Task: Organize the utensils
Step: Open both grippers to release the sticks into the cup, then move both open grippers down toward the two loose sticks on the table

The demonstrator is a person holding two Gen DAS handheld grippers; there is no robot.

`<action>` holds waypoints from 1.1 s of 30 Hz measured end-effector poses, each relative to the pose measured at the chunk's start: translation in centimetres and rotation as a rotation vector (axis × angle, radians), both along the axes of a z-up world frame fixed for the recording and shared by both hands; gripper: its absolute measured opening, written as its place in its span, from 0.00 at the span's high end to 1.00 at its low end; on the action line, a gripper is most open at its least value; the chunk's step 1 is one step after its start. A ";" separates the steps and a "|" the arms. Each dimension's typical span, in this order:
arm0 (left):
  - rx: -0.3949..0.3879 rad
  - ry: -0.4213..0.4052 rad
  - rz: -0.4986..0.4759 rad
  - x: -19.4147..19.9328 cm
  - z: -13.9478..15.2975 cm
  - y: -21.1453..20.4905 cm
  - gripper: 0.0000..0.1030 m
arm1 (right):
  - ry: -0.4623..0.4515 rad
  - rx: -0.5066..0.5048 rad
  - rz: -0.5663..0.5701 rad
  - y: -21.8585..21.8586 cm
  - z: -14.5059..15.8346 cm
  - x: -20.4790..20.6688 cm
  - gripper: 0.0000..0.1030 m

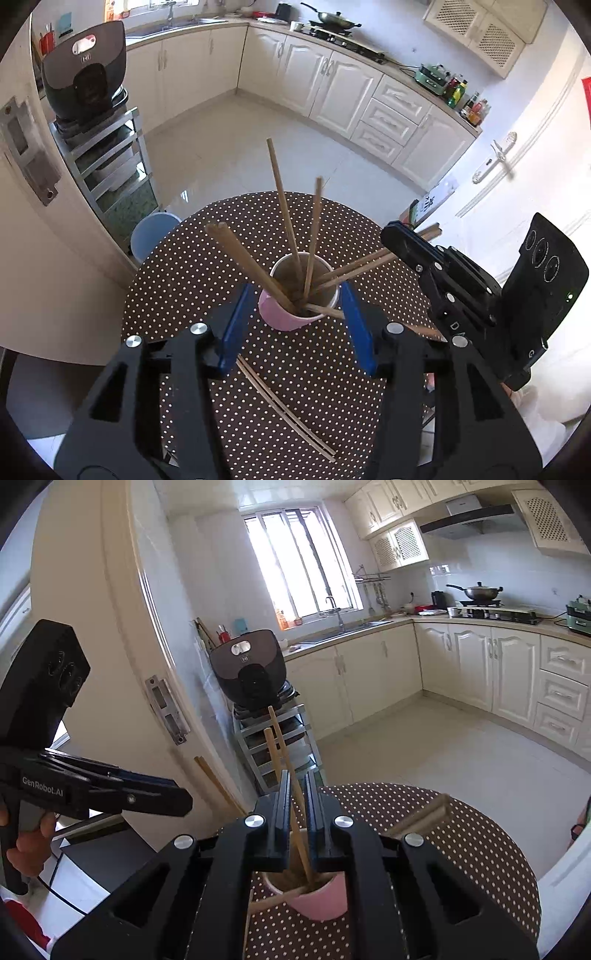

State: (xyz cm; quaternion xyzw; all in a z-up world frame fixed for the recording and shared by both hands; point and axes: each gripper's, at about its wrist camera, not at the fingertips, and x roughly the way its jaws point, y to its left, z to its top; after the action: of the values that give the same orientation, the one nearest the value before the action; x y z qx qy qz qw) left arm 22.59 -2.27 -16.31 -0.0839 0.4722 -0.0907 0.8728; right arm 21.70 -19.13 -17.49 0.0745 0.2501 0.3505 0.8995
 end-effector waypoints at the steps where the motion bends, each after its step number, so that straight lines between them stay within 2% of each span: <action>1: 0.003 -0.002 -0.001 -0.2 0.1 0.0 0.52 | -0.002 -0.002 -0.010 -0.1 0.2 -0.6 0.91; 3: 0.004 -0.008 -0.005 -0.7 0.2 0.1 0.52 | -0.001 -0.011 -0.027 -0.1 0.4 -1.4 0.90; 8: 0.020 -0.041 -0.028 -2.6 0.7 -0.2 0.41 | -0.005 -0.031 -0.081 -0.3 1.0 -3.9 0.73; 16: 0.024 -0.070 -0.068 -5.7 1.0 -0.3 0.32 | -0.002 -0.064 -0.147 0.2 1.5 -8.3 0.65; 24: 0.020 -0.064 -0.082 -8.5 0.2 1.1 0.31 | 0.027 -0.090 -0.200 1.1 0.7 -12.0 0.61; 33: 0.040 -0.030 -0.033 -10.2 -1.8 3.9 0.31 | 0.103 -0.156 -0.197 3.4 -1.9 -14.0 0.61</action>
State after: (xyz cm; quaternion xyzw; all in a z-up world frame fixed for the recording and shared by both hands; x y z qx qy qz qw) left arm 12.37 1.66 -18.10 -0.0571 0.4622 -0.0969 0.8796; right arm 7.72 -15.75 -19.39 0.0465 0.3136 0.2356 0.9187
